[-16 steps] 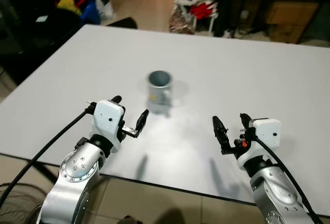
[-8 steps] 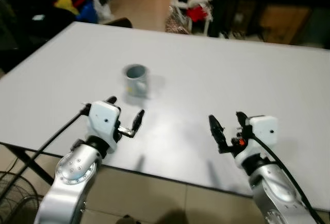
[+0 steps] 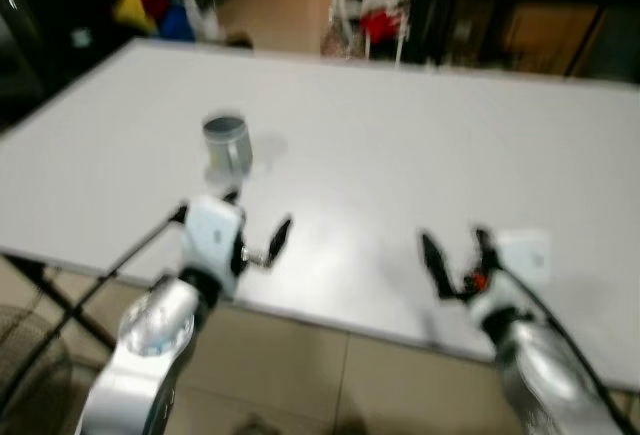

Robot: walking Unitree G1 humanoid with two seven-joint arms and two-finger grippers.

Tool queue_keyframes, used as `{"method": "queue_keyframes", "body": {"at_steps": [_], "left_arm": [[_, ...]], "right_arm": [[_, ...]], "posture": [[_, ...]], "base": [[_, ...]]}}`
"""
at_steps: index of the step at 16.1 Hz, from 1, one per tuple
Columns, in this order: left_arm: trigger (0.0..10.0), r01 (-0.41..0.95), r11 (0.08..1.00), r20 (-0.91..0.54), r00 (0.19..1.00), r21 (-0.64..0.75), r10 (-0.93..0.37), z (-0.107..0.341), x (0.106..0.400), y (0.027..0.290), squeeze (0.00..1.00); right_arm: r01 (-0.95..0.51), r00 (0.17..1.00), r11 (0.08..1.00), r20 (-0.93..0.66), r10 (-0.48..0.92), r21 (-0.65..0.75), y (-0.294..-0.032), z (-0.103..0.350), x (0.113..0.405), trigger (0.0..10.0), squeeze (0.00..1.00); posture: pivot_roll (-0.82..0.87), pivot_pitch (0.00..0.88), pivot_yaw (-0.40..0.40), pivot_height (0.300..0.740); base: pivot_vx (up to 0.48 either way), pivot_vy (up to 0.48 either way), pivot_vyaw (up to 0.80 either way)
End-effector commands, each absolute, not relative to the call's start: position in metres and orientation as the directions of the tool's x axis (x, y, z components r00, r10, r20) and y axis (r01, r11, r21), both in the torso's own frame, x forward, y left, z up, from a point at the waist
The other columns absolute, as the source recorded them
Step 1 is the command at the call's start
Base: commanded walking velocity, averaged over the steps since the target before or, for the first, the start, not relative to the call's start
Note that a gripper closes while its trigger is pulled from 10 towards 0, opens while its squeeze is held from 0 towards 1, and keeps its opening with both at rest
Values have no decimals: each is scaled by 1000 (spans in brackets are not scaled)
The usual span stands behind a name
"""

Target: Setting the table

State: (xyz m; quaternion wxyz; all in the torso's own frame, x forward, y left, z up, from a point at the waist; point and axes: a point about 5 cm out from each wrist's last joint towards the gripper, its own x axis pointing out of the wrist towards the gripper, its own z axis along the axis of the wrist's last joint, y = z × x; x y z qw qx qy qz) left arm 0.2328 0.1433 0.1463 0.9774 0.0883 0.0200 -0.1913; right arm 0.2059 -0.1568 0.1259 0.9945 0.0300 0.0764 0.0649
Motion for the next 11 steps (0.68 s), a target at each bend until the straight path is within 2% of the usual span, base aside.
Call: {"method": "queue_keyframes", "body": {"at_steps": [1,6,11], "left_arm": [[10000,368,913,-78,930,176,-360,147,234,148,137],[10000,368,913,-76,930,177,-360,148,235,147,137],[10000,364,920,-66,931,147,-358,149,235,146,118]], "right_arm": [[-144,979,985,-133,156,95,-150,129,207,10000,0],[-170,975,981,-129,181,93,-148,130,207,10000,0],[-179,973,979,-128,190,95,-147,130,207,10000,0]], "posture": [[42,45,39,740],[44,46,39,740],[42,46,38,740]], "base": [[0,-251,0],[0,-194,0],[0,0,800]]}}
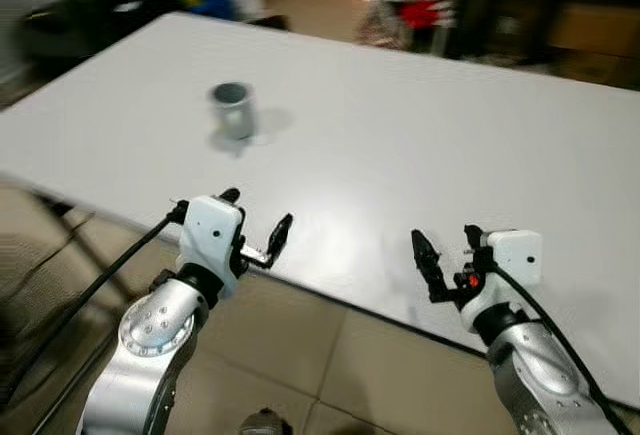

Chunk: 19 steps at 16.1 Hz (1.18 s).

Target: Setting the table

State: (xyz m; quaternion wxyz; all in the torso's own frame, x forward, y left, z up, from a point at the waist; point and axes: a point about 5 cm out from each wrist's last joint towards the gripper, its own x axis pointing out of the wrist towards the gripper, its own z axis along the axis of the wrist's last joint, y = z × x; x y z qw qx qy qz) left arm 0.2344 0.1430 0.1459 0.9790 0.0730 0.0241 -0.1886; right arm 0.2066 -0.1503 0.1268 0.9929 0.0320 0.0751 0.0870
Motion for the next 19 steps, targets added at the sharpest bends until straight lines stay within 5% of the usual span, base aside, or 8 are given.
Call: {"method": "queue_keyframes", "body": {"at_steps": [1,10,19], "left_arm": [[10000,363,919,-61,932,153,-358,150,236,145,118],[10000,338,930,-41,941,147,-336,153,241,147,0],[10000,353,920,-52,936,169,-349,149,240,143,0]], "right_arm": [[-175,974,980,-128,186,93,-148,129,207,10000,0],[-179,976,978,-105,190,107,-147,129,202,10000,0],[-193,975,975,-94,203,107,-147,131,205,10000,0]], "posture": [[41,47,40,740],[27,50,65,740],[29,48,56,740]], "base": [[0,0,800],[0,0,800],[0,0,800]]}}
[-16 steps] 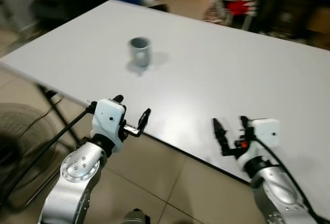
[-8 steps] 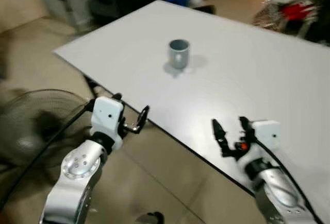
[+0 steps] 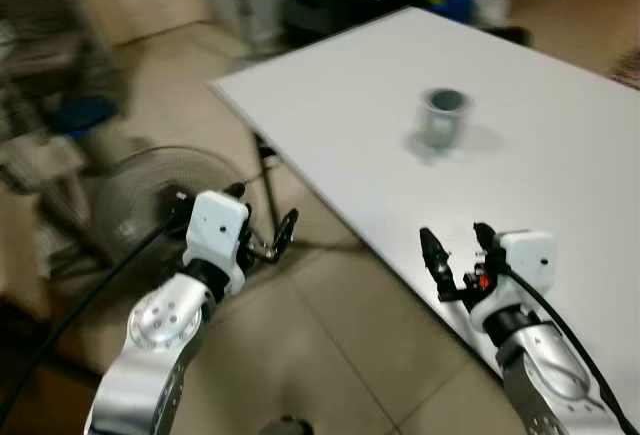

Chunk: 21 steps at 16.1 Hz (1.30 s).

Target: Setting the table

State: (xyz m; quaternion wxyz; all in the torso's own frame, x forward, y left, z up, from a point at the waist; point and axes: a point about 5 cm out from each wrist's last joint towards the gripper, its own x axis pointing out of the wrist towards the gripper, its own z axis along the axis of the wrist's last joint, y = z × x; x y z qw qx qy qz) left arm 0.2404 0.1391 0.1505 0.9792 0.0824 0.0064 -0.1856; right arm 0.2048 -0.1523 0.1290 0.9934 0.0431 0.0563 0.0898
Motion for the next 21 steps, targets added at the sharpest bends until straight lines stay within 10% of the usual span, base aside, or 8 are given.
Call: {"method": "queue_keyframes", "body": {"at_steps": [1,21], "left_arm": [[10000,353,920,-52,935,168,-350,150,240,143,0],[10000,340,927,-61,941,162,-334,150,237,146,0]], "right_arm": [[-191,975,975,-96,202,110,-147,130,205,10000,0],[-195,973,973,-103,208,119,-146,128,206,10000,0]], "posture": [[29,48,57,740],[39,52,46,740]], "base": [[0,0,800],[0,258,240]]}}
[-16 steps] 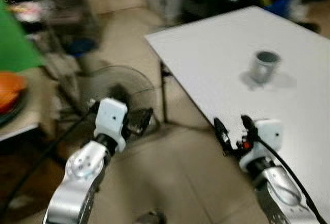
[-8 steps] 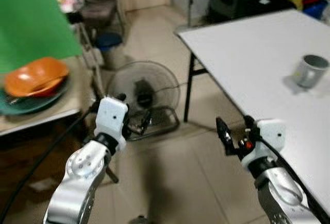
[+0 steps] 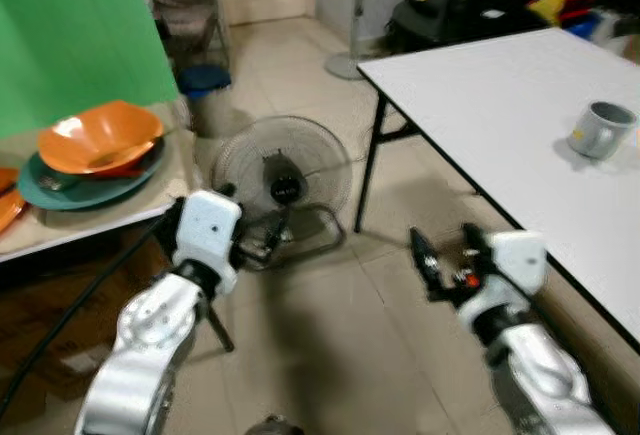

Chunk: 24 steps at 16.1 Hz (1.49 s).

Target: Setting the table

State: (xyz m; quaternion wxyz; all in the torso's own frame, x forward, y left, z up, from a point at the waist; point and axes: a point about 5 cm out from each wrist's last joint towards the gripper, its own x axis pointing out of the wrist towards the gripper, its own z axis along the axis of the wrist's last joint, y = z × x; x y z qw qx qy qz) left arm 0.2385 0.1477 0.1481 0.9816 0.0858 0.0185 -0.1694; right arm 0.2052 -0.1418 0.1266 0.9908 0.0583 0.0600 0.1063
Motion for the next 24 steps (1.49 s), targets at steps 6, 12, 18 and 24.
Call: {"method": "queue_keyframes", "body": {"at_steps": [6,12,18,24], "left_arm": [[10000,342,926,-66,940,163,-335,150,237,146,0],[10000,339,926,-67,941,165,-333,151,237,147,0],[10000,328,930,-55,945,165,-323,155,239,149,0],[10000,286,943,-20,958,169,-287,163,244,153,0]], "right_arm": [[-196,972,973,-106,209,124,-145,128,205,10000,0],[-194,972,972,-104,208,135,-146,129,207,10000,0],[-205,972,965,-85,221,164,-145,134,211,10000,0],[-240,966,953,-47,253,185,-143,145,214,10000,0]], "posture": [[41,58,48,740],[46,58,49,740],[49,56,50,740],[52,51,52,740]], "base": [[0,274,0],[0,275,0],[0,223,90],[0,0,800]]}}
